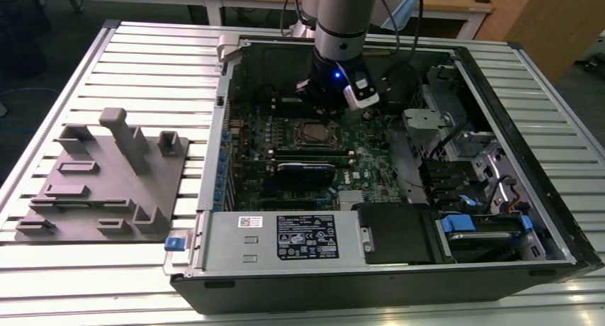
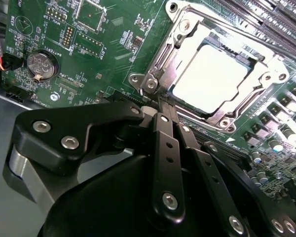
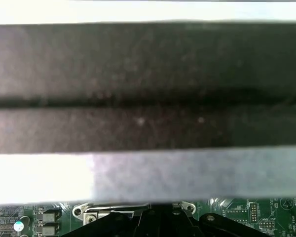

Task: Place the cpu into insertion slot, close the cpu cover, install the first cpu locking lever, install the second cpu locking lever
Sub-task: 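Install the first cpu locking lever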

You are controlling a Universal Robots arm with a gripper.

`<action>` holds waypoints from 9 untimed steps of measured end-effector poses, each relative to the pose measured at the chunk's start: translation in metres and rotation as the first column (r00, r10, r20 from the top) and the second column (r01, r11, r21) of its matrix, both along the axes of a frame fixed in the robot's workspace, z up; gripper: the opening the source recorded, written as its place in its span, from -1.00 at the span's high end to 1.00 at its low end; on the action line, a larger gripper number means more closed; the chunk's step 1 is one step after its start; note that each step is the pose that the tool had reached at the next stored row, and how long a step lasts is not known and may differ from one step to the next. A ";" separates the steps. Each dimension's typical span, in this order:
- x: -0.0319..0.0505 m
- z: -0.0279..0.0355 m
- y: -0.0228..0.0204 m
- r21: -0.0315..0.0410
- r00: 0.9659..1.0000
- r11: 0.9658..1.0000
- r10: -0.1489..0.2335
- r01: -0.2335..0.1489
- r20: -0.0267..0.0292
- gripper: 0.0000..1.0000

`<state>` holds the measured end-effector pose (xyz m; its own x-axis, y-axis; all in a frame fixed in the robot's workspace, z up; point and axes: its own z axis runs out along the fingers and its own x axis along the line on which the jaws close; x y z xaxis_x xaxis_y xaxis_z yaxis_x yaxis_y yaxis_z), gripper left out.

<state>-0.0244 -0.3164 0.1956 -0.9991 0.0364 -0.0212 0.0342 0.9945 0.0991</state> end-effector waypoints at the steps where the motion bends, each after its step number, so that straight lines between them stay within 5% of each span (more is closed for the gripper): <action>1: 0.0001 -0.0002 0.0001 0.003 1.000 1.000 0.000 0.000 0.000 0.79; 4: 0.0002 -0.0006 0.0003 0.015 1.000 1.000 0.000 0.000 0.001 0.79; 9: 0.0001 0.0002 0.0001 0.022 1.000 1.000 0.000 0.000 0.000 0.79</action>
